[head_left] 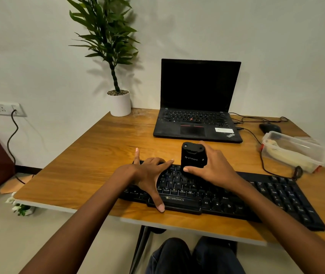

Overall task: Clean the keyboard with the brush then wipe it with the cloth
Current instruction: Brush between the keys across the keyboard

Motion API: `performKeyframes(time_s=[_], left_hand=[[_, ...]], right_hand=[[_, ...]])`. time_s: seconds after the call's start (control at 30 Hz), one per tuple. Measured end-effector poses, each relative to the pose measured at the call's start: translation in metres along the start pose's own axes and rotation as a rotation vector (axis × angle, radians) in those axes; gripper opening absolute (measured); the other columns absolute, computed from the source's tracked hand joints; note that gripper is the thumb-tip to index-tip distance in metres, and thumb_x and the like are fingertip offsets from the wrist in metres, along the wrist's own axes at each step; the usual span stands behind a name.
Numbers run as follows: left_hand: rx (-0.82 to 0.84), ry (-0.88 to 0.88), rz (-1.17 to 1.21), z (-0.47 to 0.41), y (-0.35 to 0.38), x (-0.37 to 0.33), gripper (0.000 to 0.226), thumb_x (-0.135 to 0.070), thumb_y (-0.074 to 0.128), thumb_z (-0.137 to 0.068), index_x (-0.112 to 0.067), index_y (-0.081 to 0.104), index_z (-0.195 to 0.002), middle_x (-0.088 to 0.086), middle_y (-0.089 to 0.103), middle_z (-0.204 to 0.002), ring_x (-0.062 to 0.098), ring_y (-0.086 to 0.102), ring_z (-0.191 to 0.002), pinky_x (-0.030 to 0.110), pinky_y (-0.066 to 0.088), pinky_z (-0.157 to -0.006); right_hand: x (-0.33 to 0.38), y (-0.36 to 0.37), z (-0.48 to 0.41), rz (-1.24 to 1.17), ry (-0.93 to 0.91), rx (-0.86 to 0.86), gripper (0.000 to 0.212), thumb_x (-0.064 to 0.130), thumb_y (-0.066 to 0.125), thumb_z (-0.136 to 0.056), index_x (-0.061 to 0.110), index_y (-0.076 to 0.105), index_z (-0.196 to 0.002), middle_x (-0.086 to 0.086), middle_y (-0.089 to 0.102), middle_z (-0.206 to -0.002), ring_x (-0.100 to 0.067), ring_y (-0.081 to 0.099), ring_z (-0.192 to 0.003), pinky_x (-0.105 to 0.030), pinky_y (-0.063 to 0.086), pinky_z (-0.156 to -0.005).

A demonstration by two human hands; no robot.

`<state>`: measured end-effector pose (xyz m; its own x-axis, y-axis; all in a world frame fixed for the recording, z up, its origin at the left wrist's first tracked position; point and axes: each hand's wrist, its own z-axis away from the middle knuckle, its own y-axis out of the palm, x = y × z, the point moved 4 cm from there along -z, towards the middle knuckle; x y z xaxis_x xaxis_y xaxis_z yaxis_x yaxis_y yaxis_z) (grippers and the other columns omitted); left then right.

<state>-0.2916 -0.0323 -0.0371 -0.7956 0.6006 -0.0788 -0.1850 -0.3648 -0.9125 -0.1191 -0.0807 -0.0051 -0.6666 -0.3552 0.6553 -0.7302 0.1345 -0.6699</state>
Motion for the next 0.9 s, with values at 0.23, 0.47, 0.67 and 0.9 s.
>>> performKeyframes(time_s=[0.23, 0.47, 0.67, 0.9], left_hand=[[0.022, -0.002, -0.011, -0.001, 0.0, 0.0, 0.133, -0.064, 0.076, -0.059, -0.035, -0.02, -0.146, -0.004, -0.003, -0.158, 0.022, -0.012, -0.145, 0.066, -0.029, -0.098], [0.018, -0.013, -0.038, -0.001, -0.001, -0.001, 0.13, -0.065, 0.075, -0.06, -0.032, -0.015, -0.148, -0.003, -0.002, -0.158, 0.021, -0.012, -0.145, 0.062, -0.033, -0.093], [0.024, -0.015, -0.041, 0.001, 0.0, -0.001, 0.132, -0.064, 0.075, -0.06, -0.033, -0.02, -0.147, -0.004, -0.004, -0.158, 0.021, -0.014, -0.145, 0.064, -0.032, -0.096], [0.023, -0.023, -0.048, 0.001, -0.001, -0.001, 0.132, -0.066, 0.074, -0.059, -0.032, -0.017, -0.148, -0.005, -0.004, -0.158, 0.021, -0.015, -0.145, 0.067, -0.029, -0.097]], right_hand=[[-0.007, 0.002, 0.008, -0.054, 0.052, 0.057, 0.06, 0.024, 0.08, -0.069, 0.017, 0.047, -0.118, 0.013, 0.054, -0.096, -0.005, 0.055, -0.09, -0.01, 0.045, -0.072], [0.011, 0.009, -0.002, -0.09, 0.008, -0.005, 0.056, 0.025, 0.08, -0.069, 0.024, 0.046, -0.112, 0.017, 0.056, -0.092, -0.001, 0.057, -0.084, -0.014, 0.05, -0.071], [-0.003, -0.003, 0.006, -0.067, 0.088, 0.194, 0.058, 0.024, 0.078, -0.071, 0.025, 0.043, -0.117, 0.021, 0.051, -0.099, -0.002, 0.051, -0.096, -0.003, 0.042, -0.072], [0.007, 0.009, 0.001, -0.11, 0.056, 0.089, 0.062, 0.024, 0.081, -0.068, 0.019, 0.047, -0.119, 0.018, 0.054, -0.098, 0.0, 0.054, -0.092, -0.009, 0.046, -0.074]])
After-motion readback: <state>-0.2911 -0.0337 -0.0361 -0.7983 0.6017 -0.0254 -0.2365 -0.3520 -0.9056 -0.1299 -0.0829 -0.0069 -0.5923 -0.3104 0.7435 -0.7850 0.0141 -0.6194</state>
